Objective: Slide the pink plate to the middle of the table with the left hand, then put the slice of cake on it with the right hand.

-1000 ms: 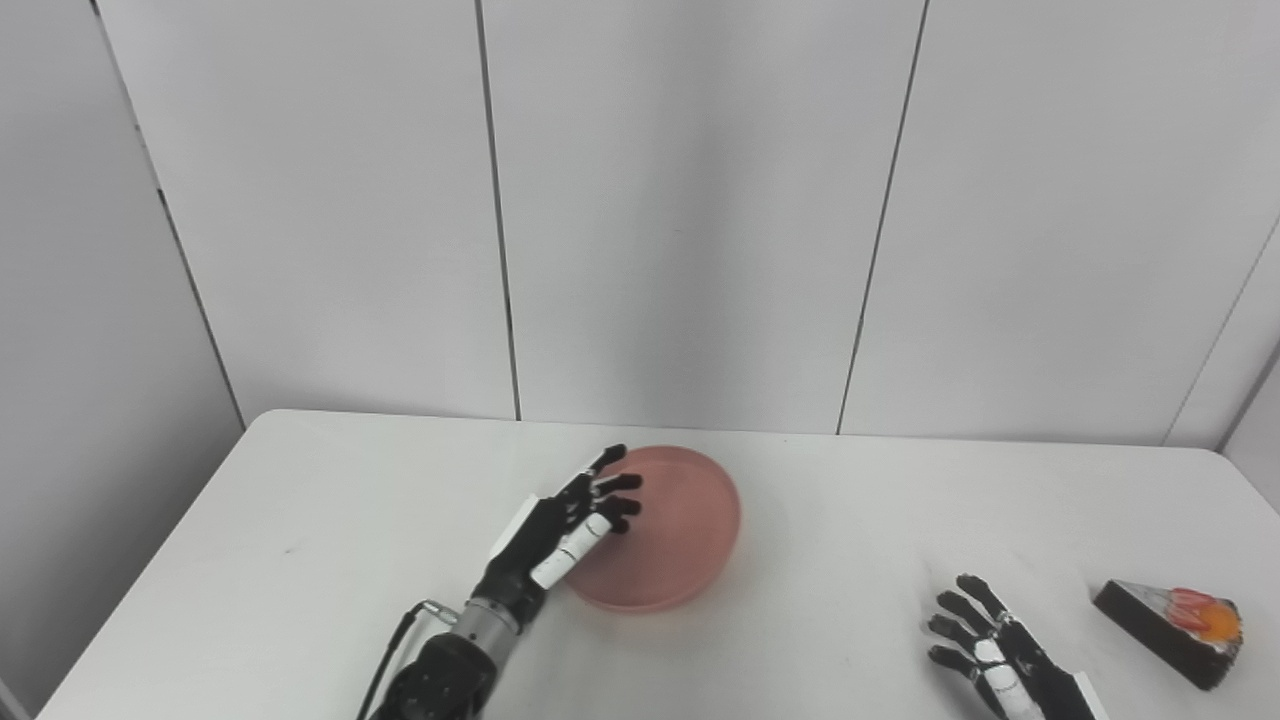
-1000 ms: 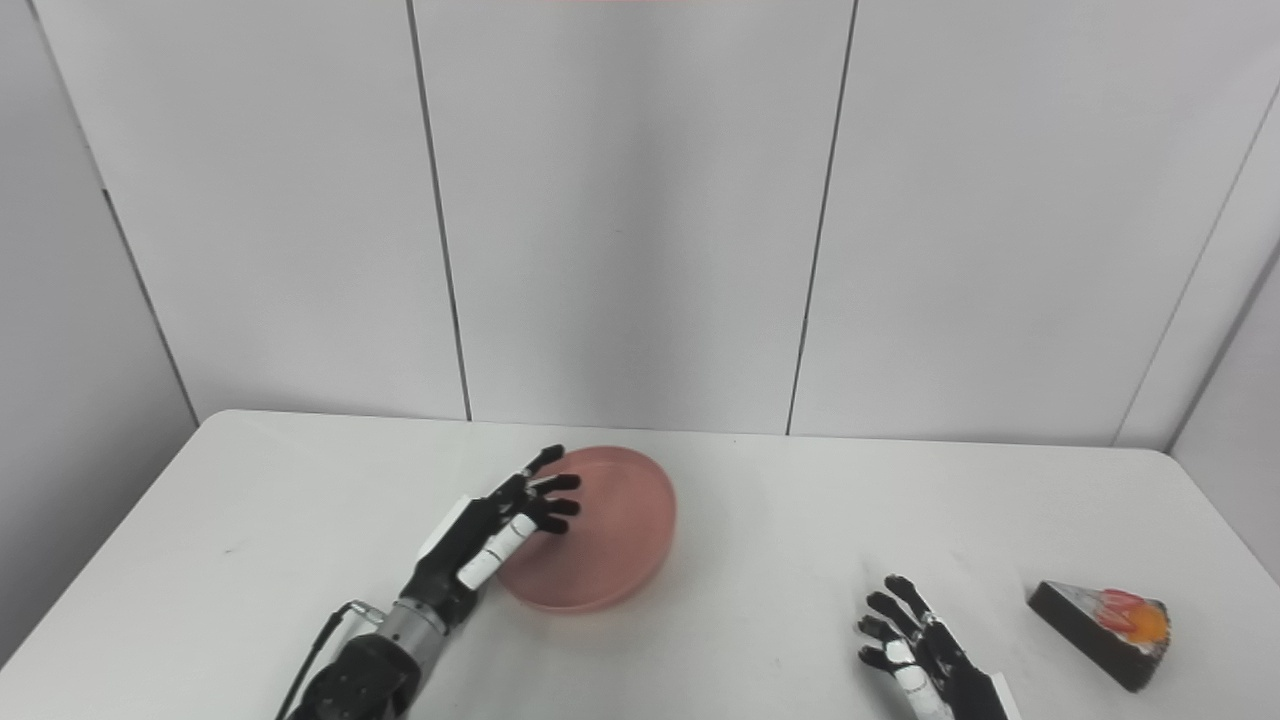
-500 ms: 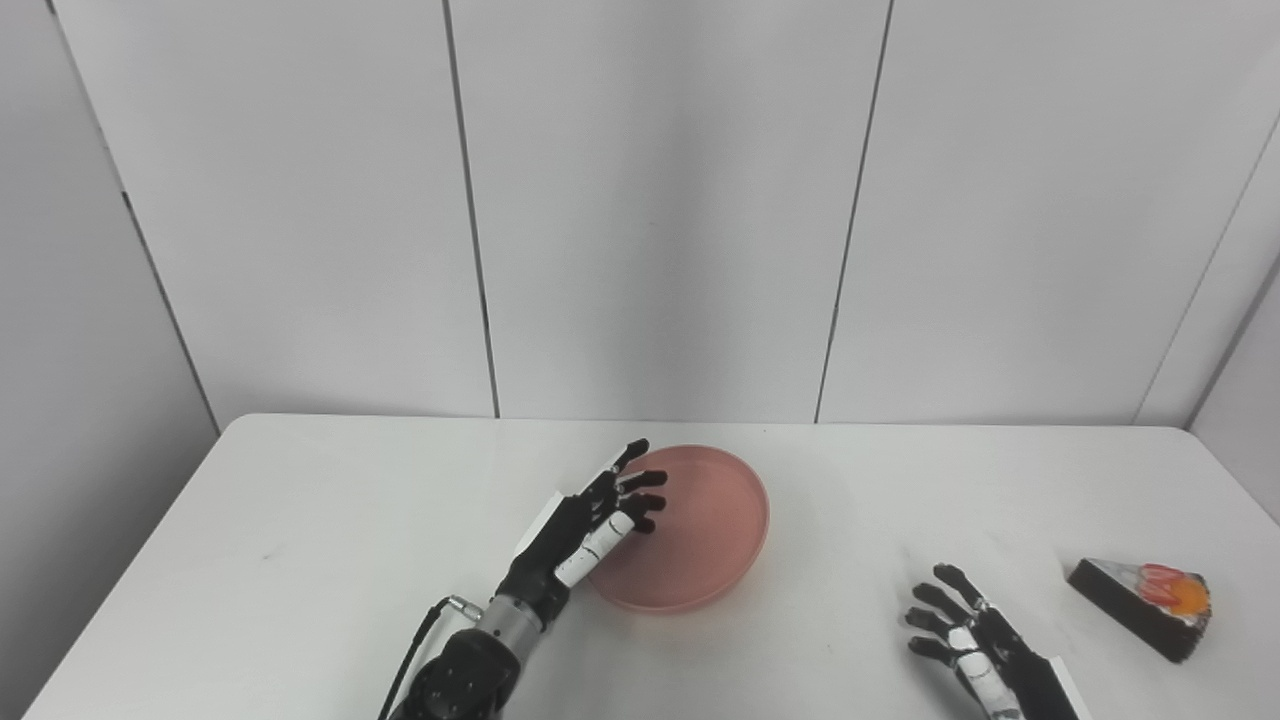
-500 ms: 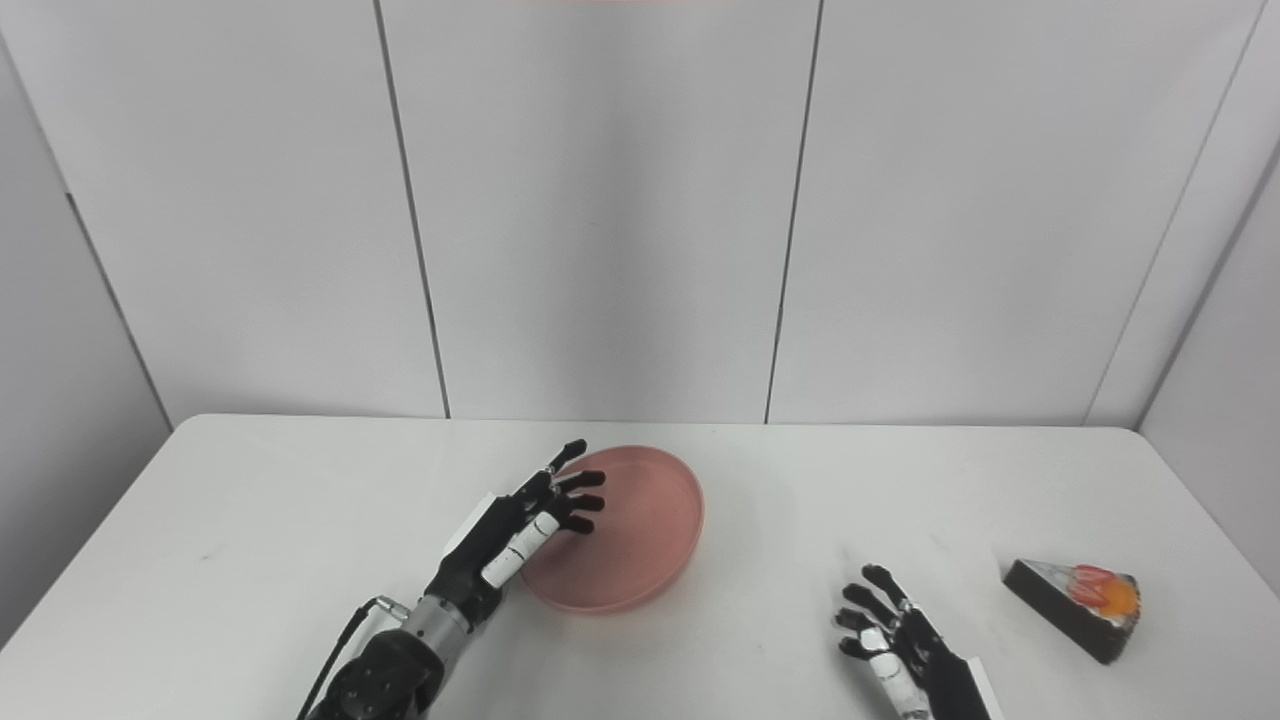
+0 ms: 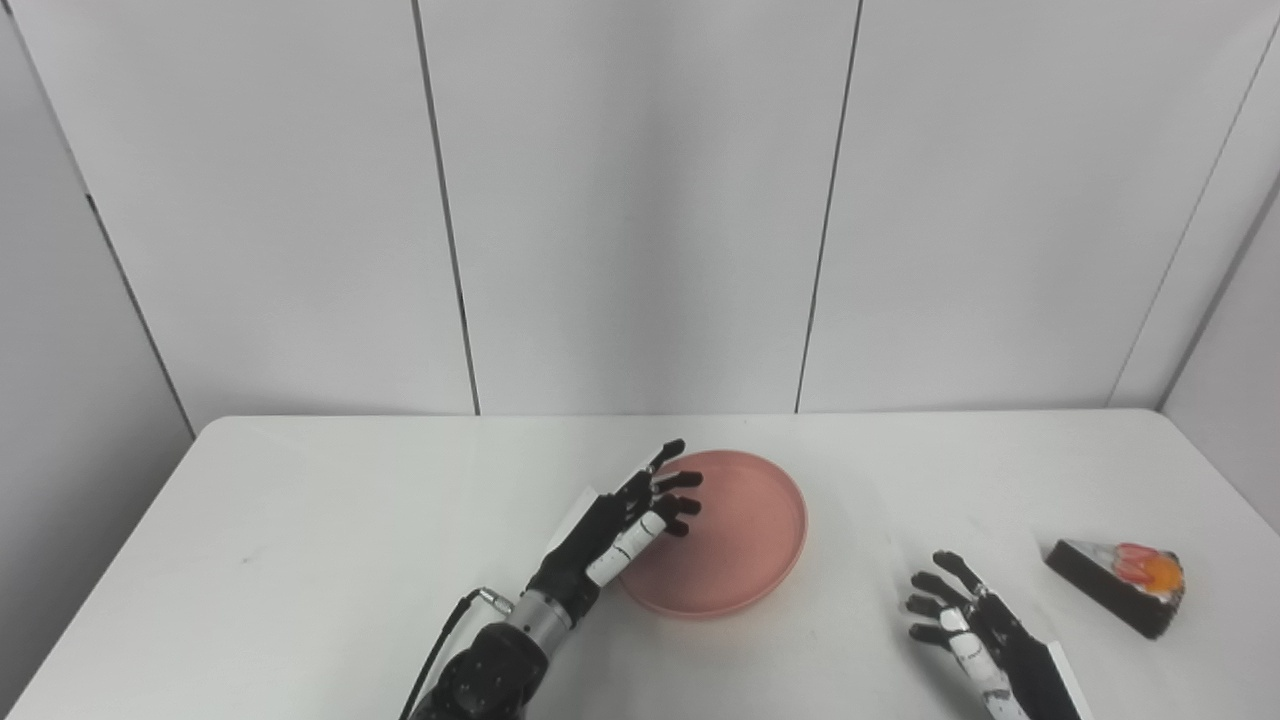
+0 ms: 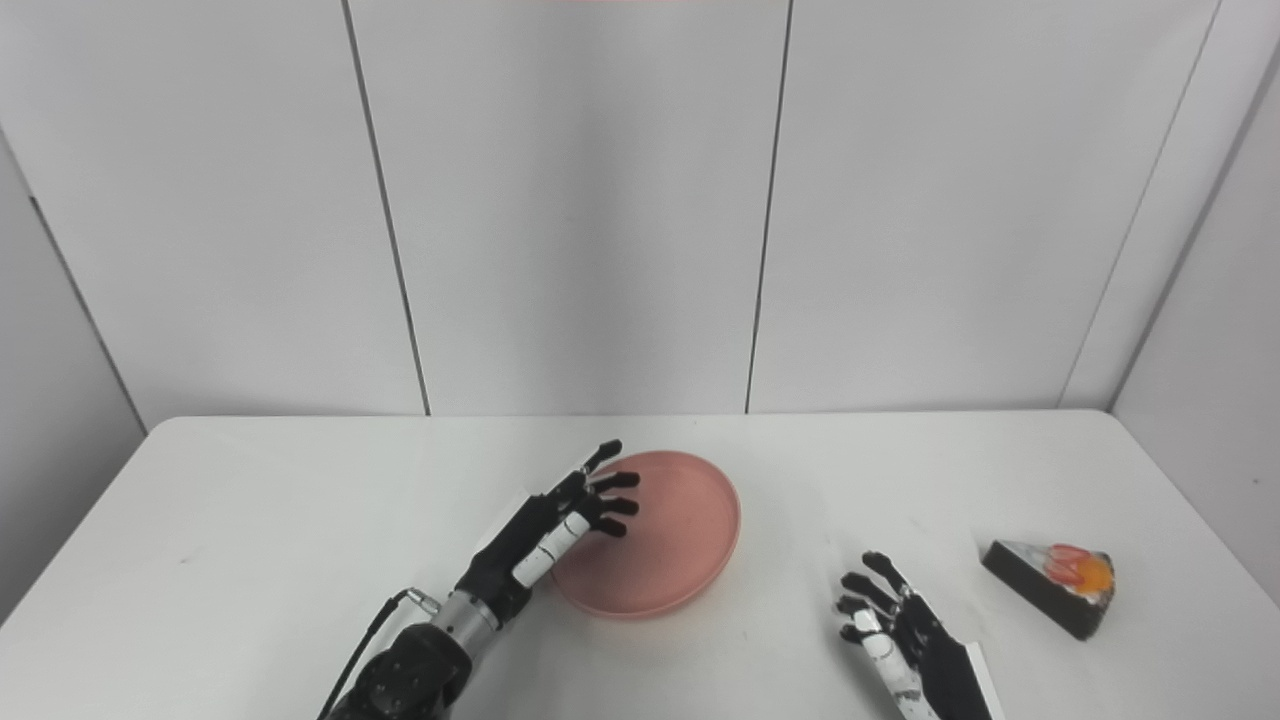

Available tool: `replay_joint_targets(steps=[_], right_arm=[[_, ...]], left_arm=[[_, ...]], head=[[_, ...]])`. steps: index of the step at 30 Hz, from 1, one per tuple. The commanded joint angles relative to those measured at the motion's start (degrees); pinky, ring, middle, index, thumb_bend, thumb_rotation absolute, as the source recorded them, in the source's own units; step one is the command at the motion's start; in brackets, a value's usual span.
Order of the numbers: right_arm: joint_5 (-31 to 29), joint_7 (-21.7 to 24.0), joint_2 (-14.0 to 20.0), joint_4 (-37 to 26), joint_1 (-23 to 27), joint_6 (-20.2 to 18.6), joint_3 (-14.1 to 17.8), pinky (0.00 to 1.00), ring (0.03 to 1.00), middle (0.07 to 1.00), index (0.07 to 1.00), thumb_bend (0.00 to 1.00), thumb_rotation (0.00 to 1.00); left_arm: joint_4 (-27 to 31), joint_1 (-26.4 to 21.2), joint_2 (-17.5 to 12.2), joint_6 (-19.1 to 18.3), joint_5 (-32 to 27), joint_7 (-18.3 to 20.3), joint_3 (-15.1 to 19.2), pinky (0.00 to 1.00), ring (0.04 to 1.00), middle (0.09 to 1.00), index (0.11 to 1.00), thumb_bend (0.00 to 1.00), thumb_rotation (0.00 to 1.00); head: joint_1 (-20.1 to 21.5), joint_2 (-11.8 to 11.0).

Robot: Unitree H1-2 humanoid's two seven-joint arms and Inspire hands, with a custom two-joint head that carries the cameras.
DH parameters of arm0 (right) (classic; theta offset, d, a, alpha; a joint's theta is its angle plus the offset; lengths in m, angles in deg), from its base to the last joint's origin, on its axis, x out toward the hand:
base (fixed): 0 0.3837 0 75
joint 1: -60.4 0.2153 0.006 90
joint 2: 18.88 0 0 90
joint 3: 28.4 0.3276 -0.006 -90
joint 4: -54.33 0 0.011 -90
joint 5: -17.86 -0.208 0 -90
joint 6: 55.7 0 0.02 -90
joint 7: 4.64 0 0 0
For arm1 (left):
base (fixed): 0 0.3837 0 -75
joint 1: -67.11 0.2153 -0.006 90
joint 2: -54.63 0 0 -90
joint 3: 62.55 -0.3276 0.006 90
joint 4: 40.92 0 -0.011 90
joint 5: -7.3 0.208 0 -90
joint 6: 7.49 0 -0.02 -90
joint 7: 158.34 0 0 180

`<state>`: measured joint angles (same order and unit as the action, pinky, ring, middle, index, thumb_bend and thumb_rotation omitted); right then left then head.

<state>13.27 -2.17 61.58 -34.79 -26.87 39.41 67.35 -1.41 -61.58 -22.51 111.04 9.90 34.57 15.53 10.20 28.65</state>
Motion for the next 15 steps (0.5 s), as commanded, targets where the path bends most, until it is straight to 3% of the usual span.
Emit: replay_joint_targets(steps=[1, 9, 15], right_arm=[[0.07, -0.22, -1.18, 1.46, -3.28, 0.19, -0.6, 0.71, 0.764, 0.795, 0.851, 0.79, 0.75], [0.48, -0.68, -1.64, 0.4, -2.97, -0.98, -1.21, 0.71, 0.77, 0.806, 0.853, 0.79, 0.76], [0.74, -0.61, -1.73, -0.14, -3.14, -1.23, -1.53, 0.72, 0.775, 0.81, 0.851, 0.81, 0.77]], left_arm=[[-2.22, 6.26, 0.01, -1.62, -0.41, 1.23, 0.16, 0.68, 0.785, 0.863, 0.973, 0.82, 0.87], [3.41, 7.45, -1.36, -3.87, -6.84, 4.63, 6.34, 0.76, 0.796, 0.871, 0.978, 0.85, 0.85], [3.15, 7.22, -1.85, -3.1, -7.4, 5.42, 7.44, 0.77, 0.806, 0.871, 0.976, 0.85, 0.85]], head=[[-0.01, 0.03], [0.97, -0.26], [1.46, -0.02]])
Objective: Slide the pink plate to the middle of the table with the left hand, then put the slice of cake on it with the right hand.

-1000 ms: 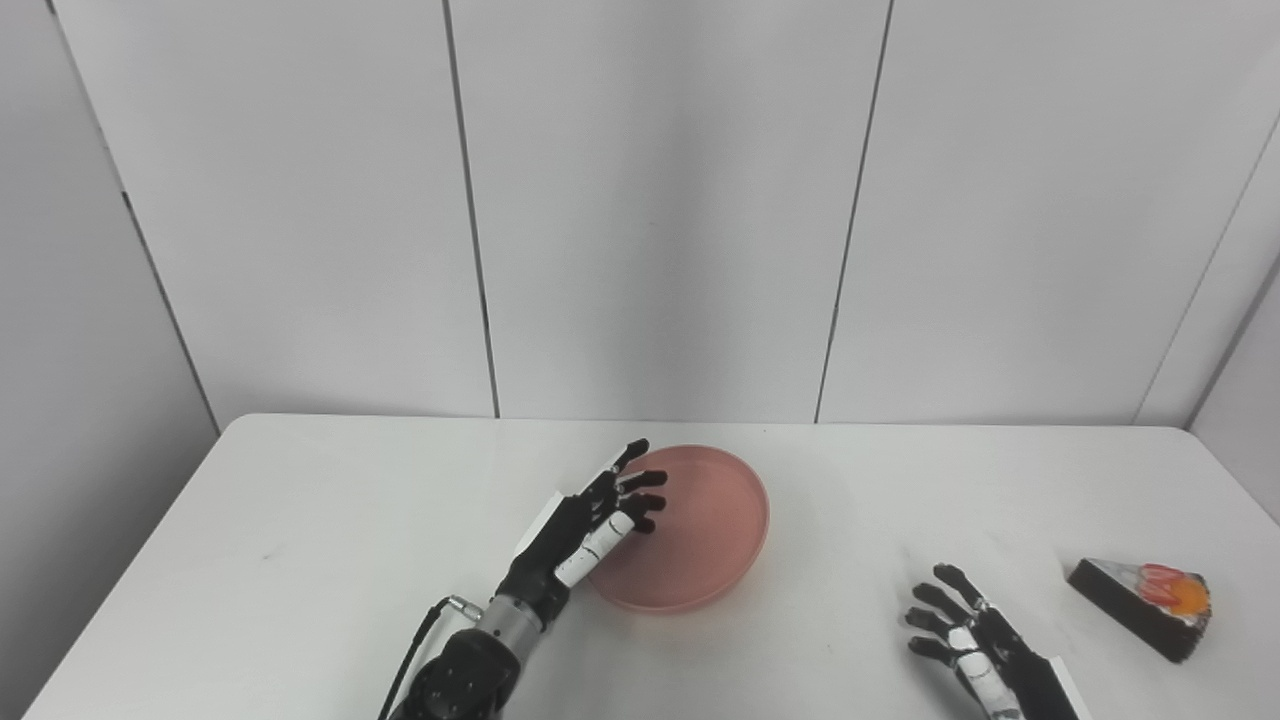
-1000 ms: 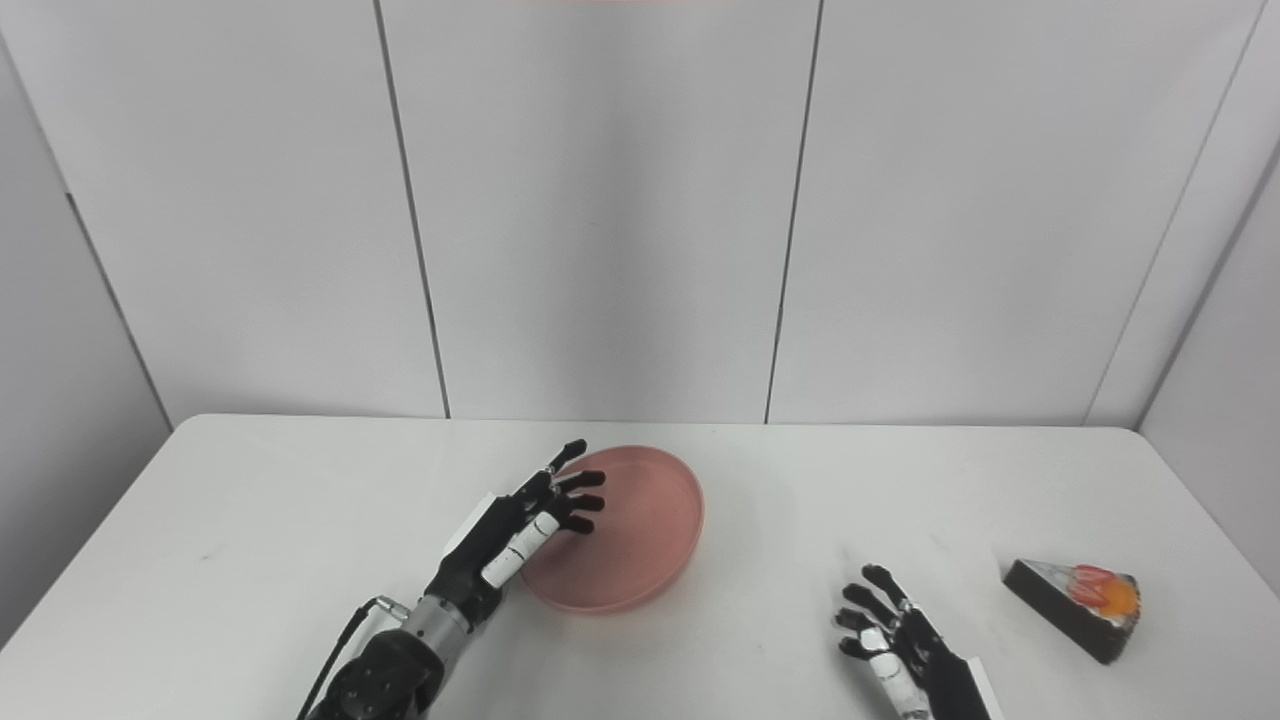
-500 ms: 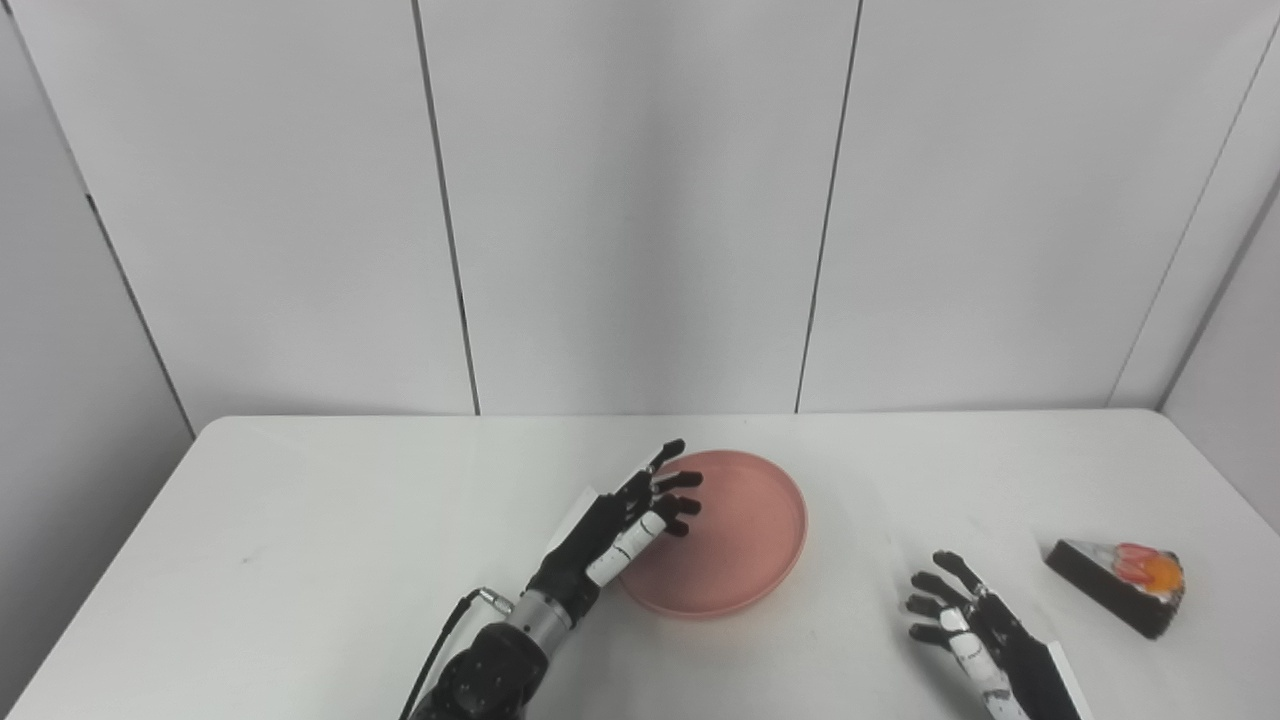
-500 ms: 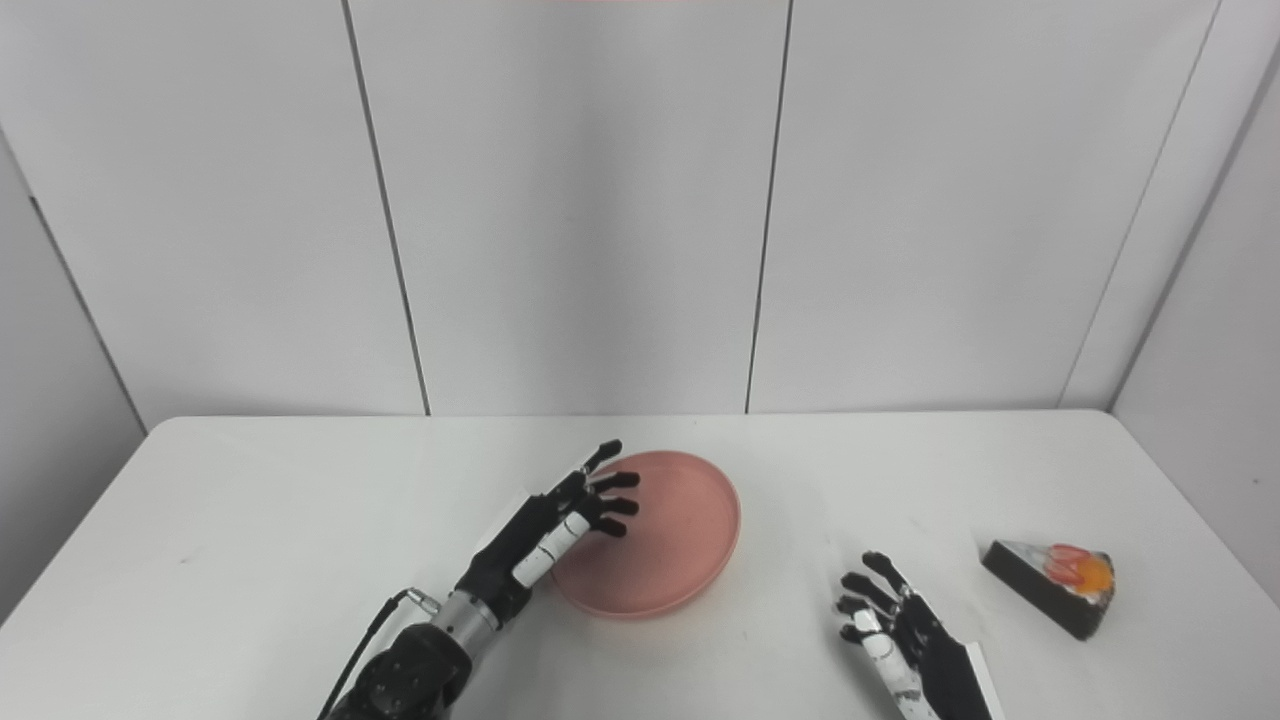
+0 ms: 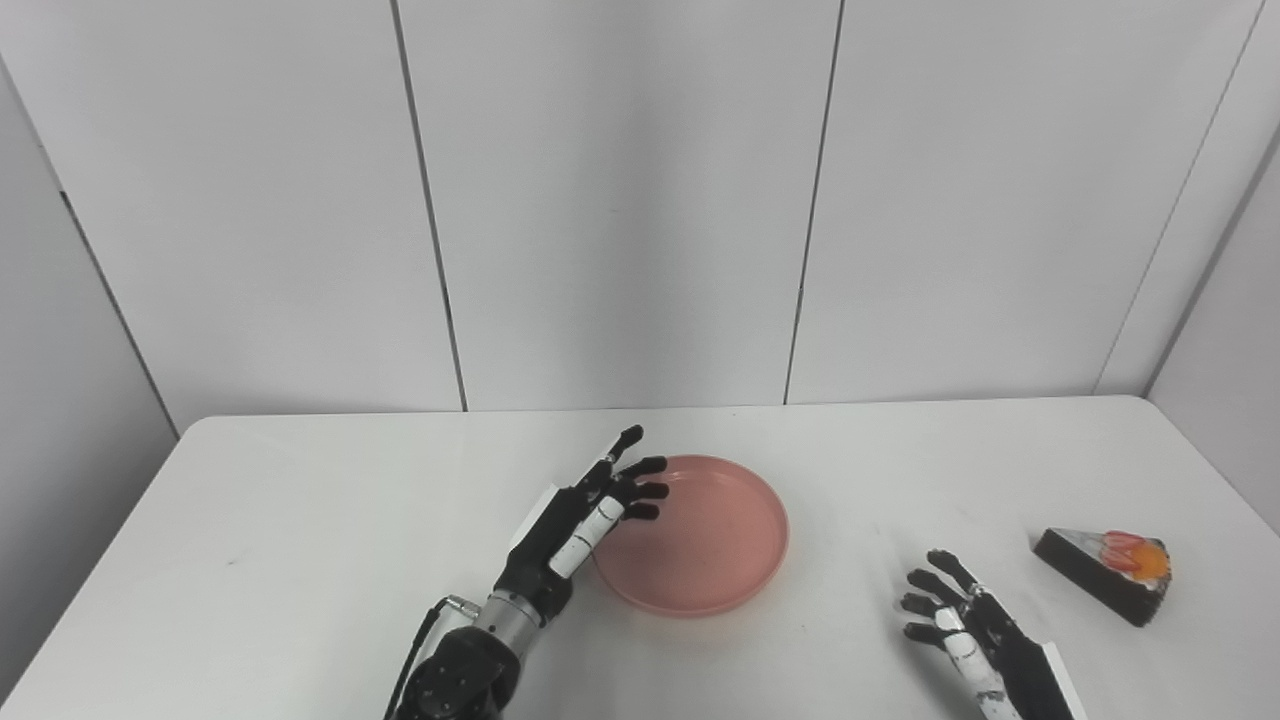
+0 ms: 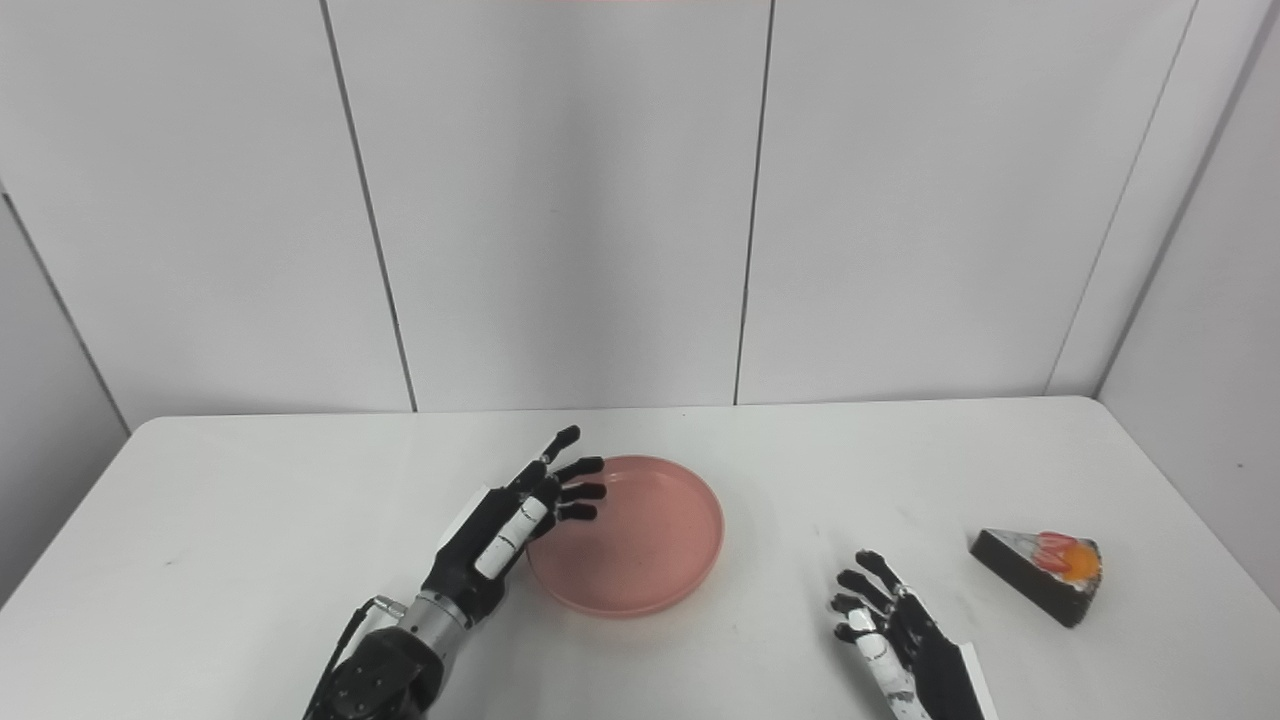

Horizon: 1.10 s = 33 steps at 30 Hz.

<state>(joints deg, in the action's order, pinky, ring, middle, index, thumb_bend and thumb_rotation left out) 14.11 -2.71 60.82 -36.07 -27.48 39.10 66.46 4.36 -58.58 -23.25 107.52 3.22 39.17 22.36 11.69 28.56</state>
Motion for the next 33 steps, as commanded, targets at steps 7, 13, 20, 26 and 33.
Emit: replay_joint_targets(steps=[7, 13, 20, 26, 33], right_arm=[[0.14, 0.24, -0.72, 0.46, -2.7, -1.15, -0.99, 0.72, 0.781, 0.813, 0.855, 0.81, 0.78], [0.33, 0.03, -0.72, 1.06, -2.44, -1.02, -0.96, 0.71, 0.77, 0.807, 0.848, 0.83, 0.77], [0.22, -0.14, -1.04, 1.44, -2.24, -0.98, -0.94, 0.71, 0.765, 0.806, 0.843, 0.82, 0.76], [1.0, -0.44, -1.19, 1.07, -2.32, -1.15, -1.21, 0.72, 0.769, 0.811, 0.847, 0.82, 0.78], [1.1, -0.63, -1.33, 1.26, -2.21, -0.96, -1.23, 0.72, 0.774, 0.813, 0.847, 0.83, 0.79]], left_arm=[[-0.82, 5.08, -0.1, 1.87, -0.88, 0.0, 2.03, 0.75, 0.784, 0.845, 0.937, 0.84, 0.8], [0.33, 5.54, 1.11, 1.89, -1.16, -1.11, 4.39, 0.75, 0.805, 0.836, 0.92, 0.81, 0.78], [0.43, 5.75, 1.51, 1.91, 0.87, -3.87, 5.5, 0.75, 0.789, 0.842, 0.946, 0.79, 0.79], [1.04, 6.37, 1.6, 1.91, 3.23, -7.32, 5.21, 0.74, 0.788, 0.882, 0.993, 0.72, 0.79], [3.01, 6.99, 2.18, 1.91, 4.74, -12.43, 5.57, 0.79, 0.77, 0.878, 1.0, 0.69, 0.8]], head=[[0.12, 0.36], [0.42, 0.12], [1.11, -0.33], [1.72, -0.45], [1.87, -0.54]])
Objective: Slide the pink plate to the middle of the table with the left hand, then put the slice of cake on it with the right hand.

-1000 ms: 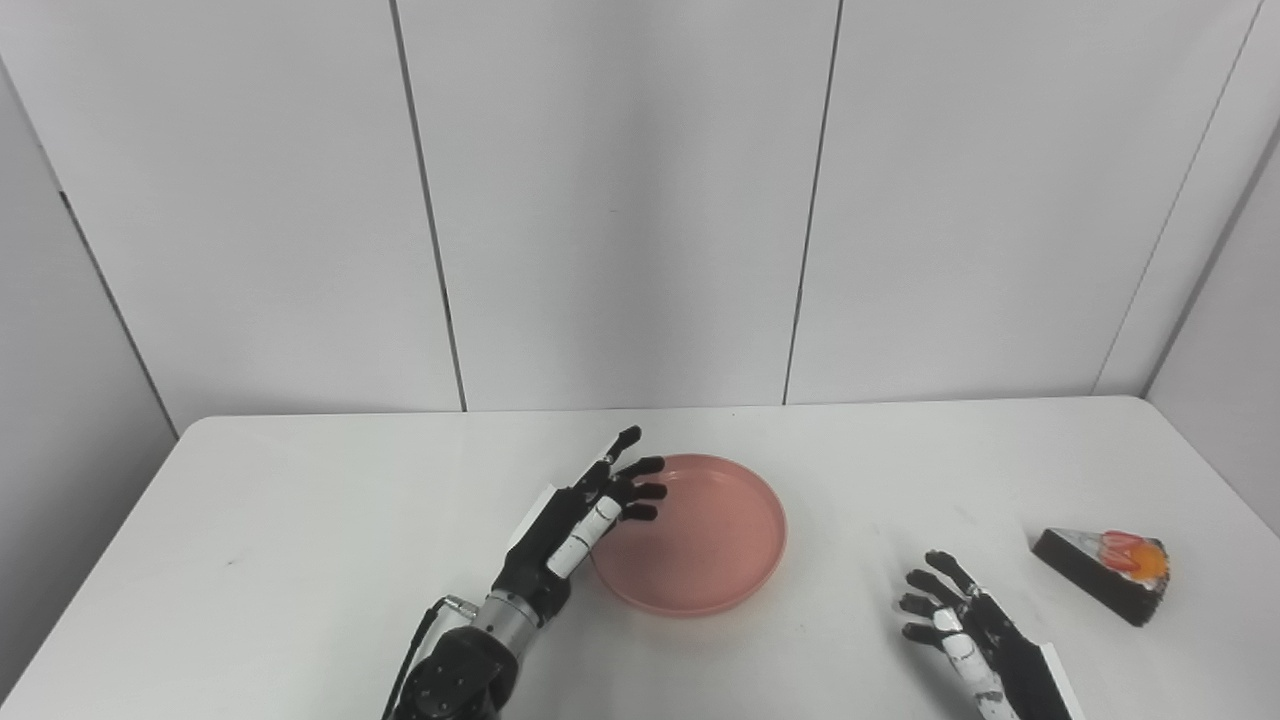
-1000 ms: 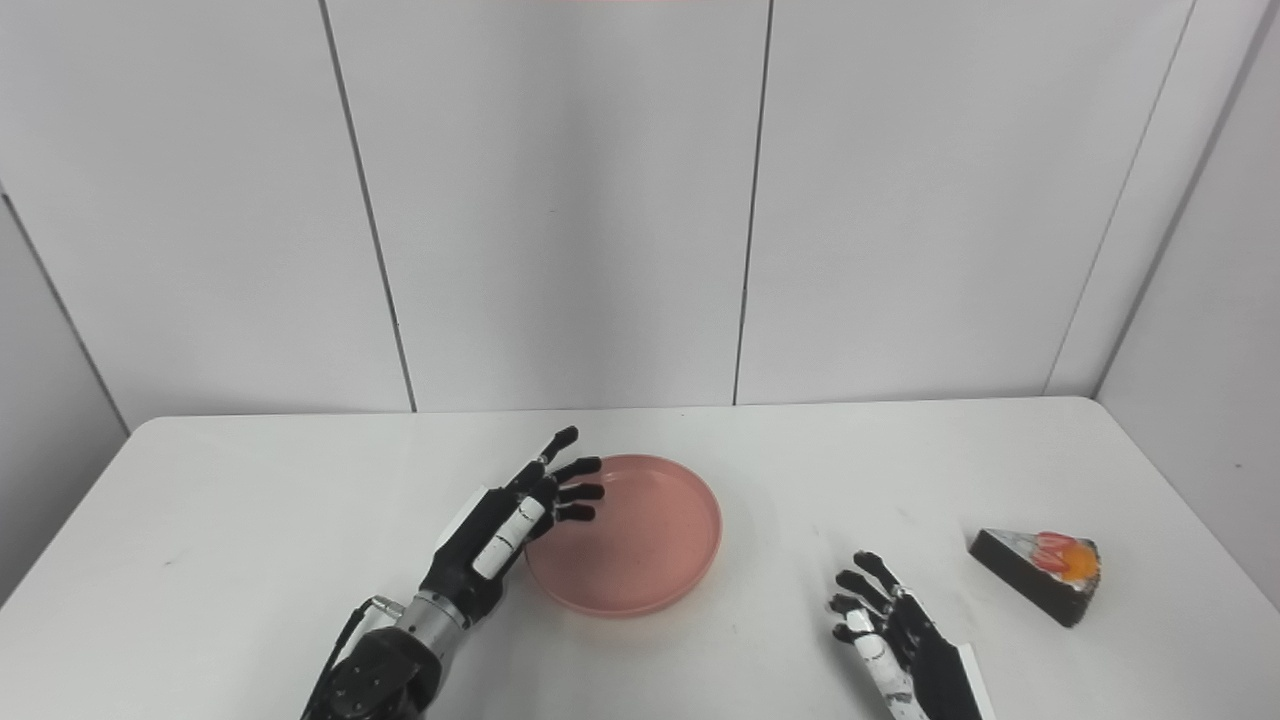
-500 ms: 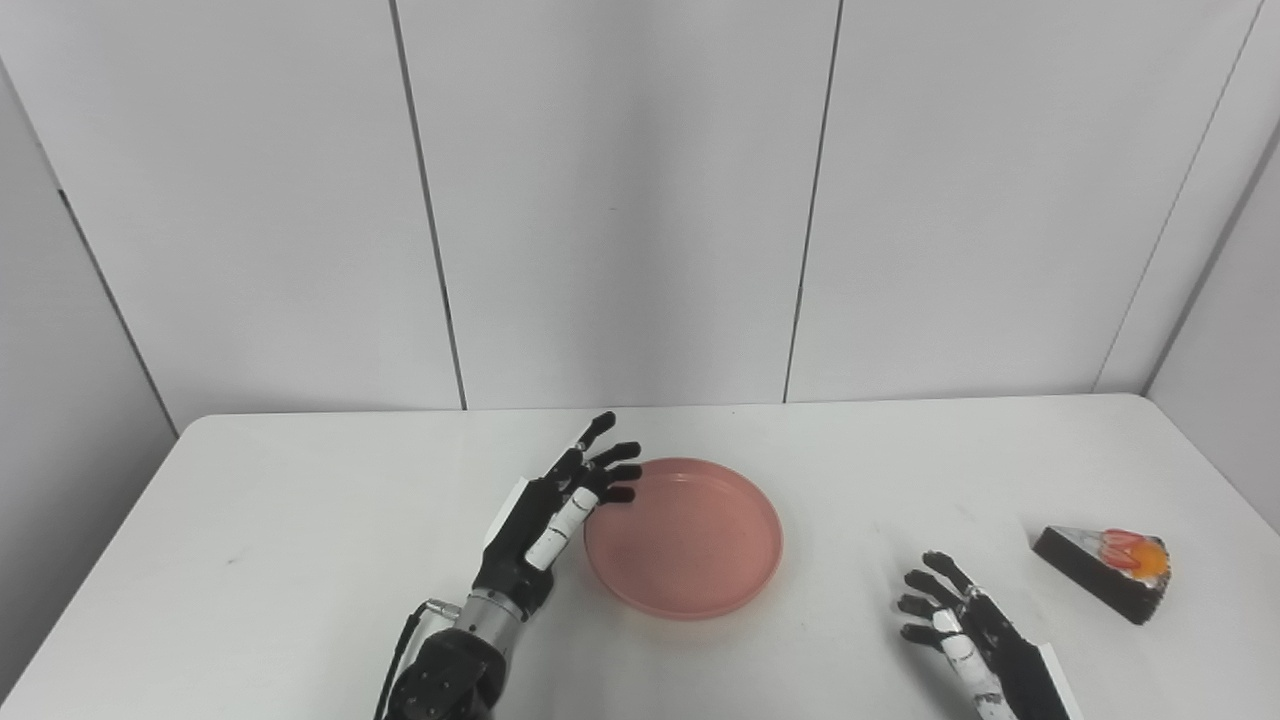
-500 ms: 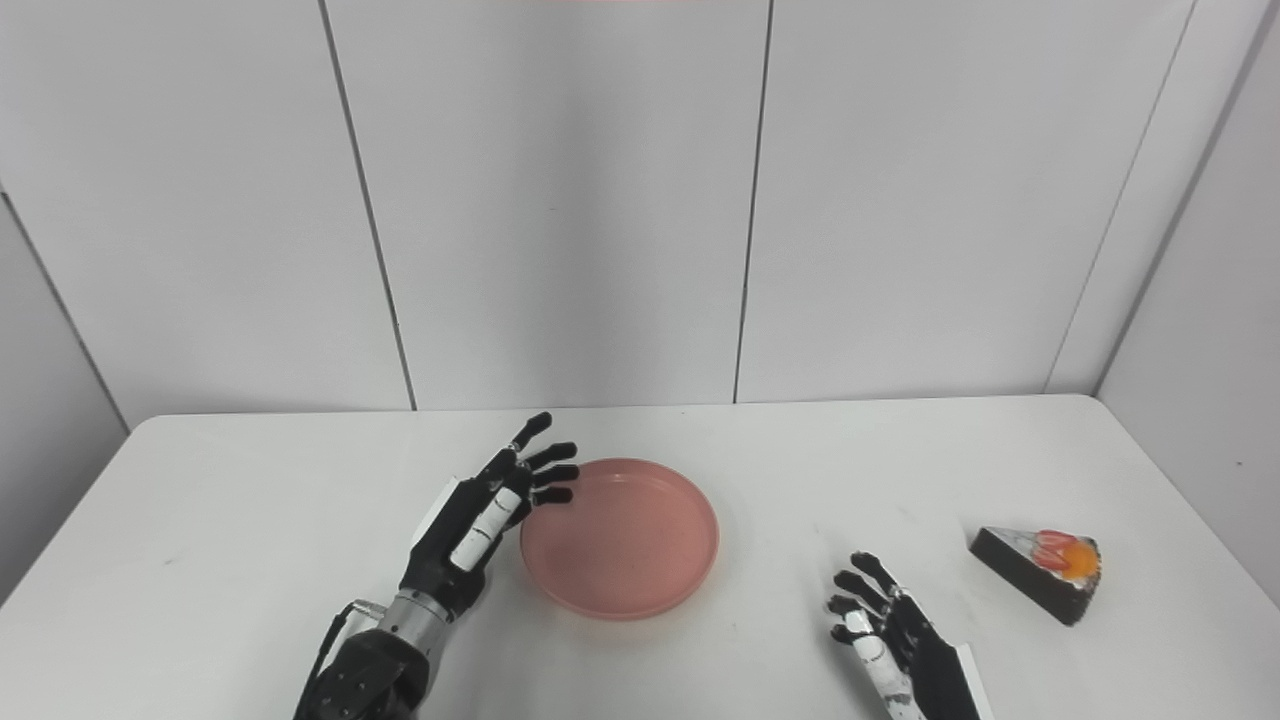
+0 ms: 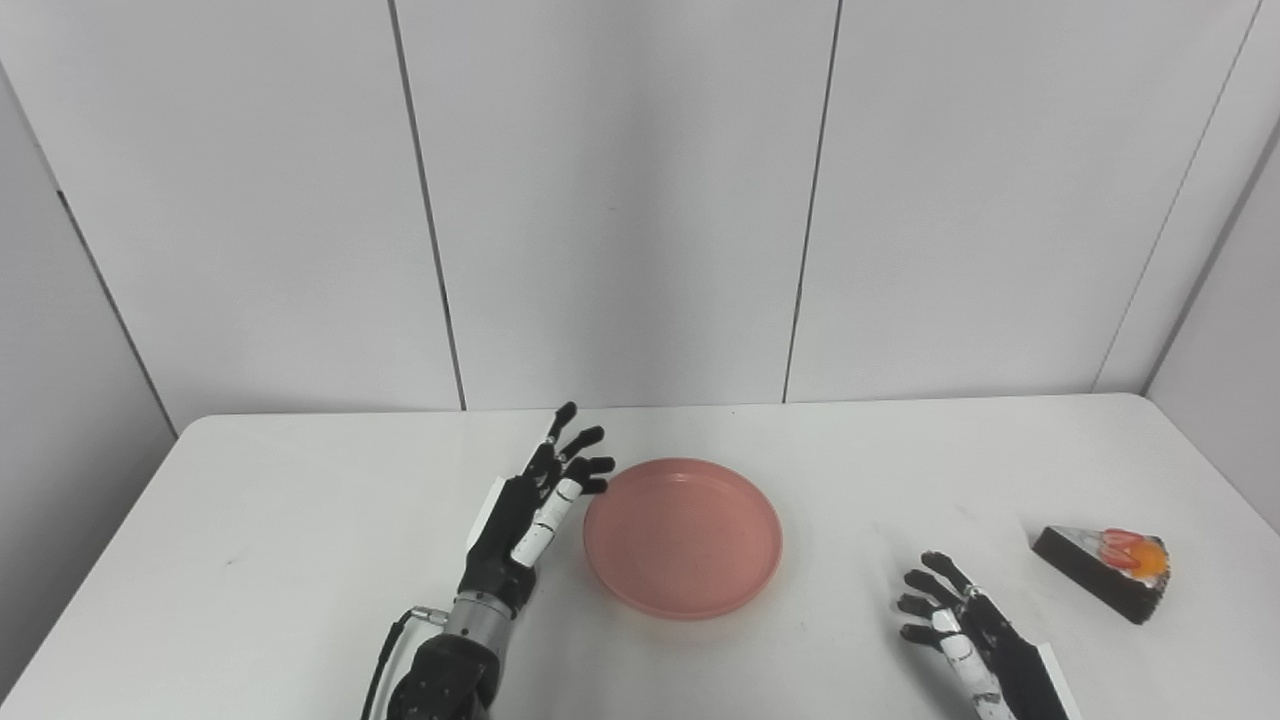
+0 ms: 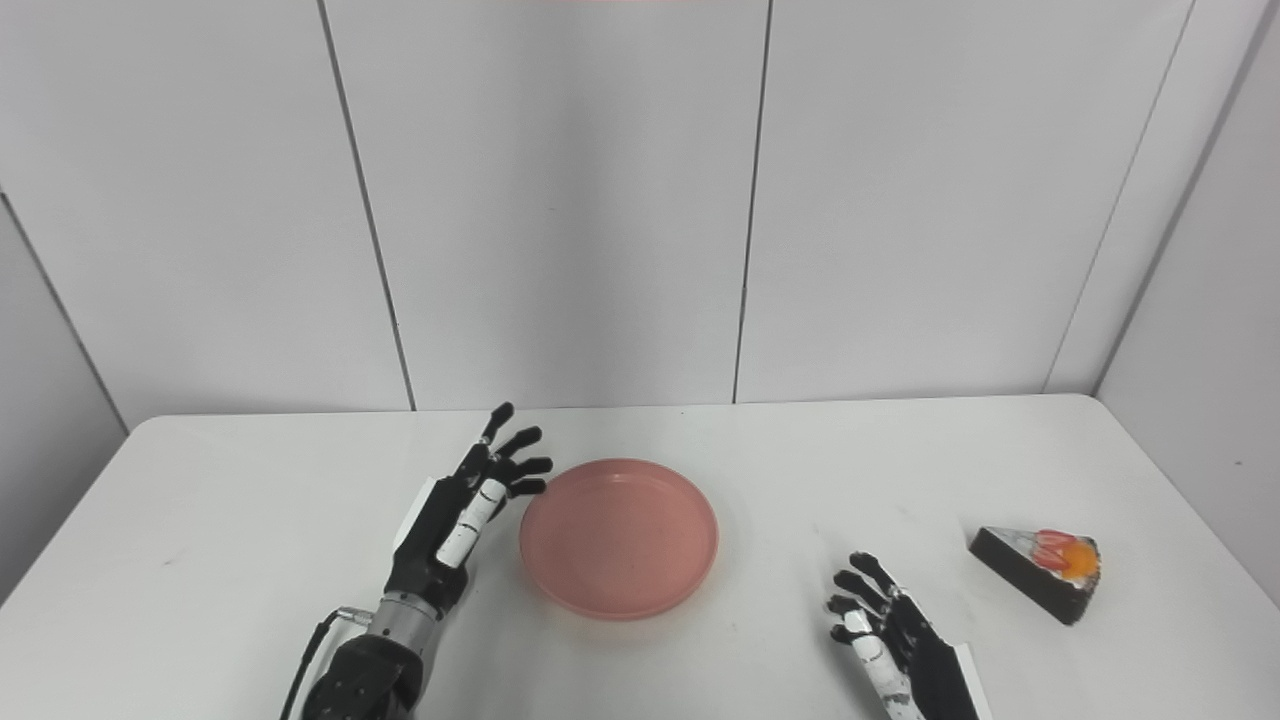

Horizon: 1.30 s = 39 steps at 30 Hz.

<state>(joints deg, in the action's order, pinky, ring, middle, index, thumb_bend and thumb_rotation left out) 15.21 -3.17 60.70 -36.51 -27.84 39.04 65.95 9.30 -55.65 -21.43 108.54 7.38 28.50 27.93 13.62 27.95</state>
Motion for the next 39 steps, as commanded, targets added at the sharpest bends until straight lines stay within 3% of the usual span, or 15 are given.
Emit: replay_joint_targets(steps=[1, 8, 17, 22, 29, 39], right_arm=[[-0.04, -0.13, -1.15, 2.02, -1.75, -0.63, -0.7, 0.72, 0.772, 0.811, 0.846, 0.82, 0.78], [0.03, -0.04, -0.86, 2.81, -1.51, -0.47, -0.71, 0.72, 0.774, 0.812, 0.843, 0.81, 0.78], [-0.02, 0.0, -0.76, 3.38, -1.3, -0.43, -0.69, 0.71, 0.771, 0.809, 0.838, 0.8, 0.78], [-0.07, 0.07, -0.7, 4.06, -1.07, -0.43, -0.71, 0.71, 0.775, 0.809, 0.842, 0.78, 0.77], [-0.58, 0.3, -0.4, 5.32, -0.67, -0.04, -0.51, 0.71, 0.774, 0.812, 0.846, 0.78, 0.77], [-0.34, -0.17, -1.57, 4.41, -1.07, -0.07, -0.93, 0.71, 0.772, 0.809, 0.842, 0.81, 0.78]], left_arm=[[-2.37, 3.88, 0.38, 0.89, 0.5, -2.07, 0.04, 0.8, 0.772, 0.881, 1.0, 0.71, 0.82], [-5.97, 2.64, 0.86, 0.85, -4.93, 2.74, 1.71, 0.8, 0.827, 0.908, 1.0, 0.71, 0.79], [-8.04, 1.72, 1.48, 0.77, -7.55, 4.4, 3.36, 0.84, 0.844, 0.904, 0.999, 0.72, 0.75], [-11.31, 0.12, 1.48, 0.63, -10.16, 7.41, 4.05, 0.84, 0.841, 0.895, 0.978, 0.77, 0.74], [-14.87, -3.64, 1.12, -2.45, -10.27, 8.79, 3.47, 0.77, 0.811, 0.863, 0.95, 0.87, 0.78], [-15.78, -7.87, 0.26, -6.35, -9.49, 9.14, 2.66, 0.75, 0.832, 0.888, 0.953, 0.83, 0.81]], head=[[0.18, -0.23], [0.11, -0.44], [0.14, -0.57], [0.01, -1.0], [-1.54, -1.08], [-0.86, -0.66]])
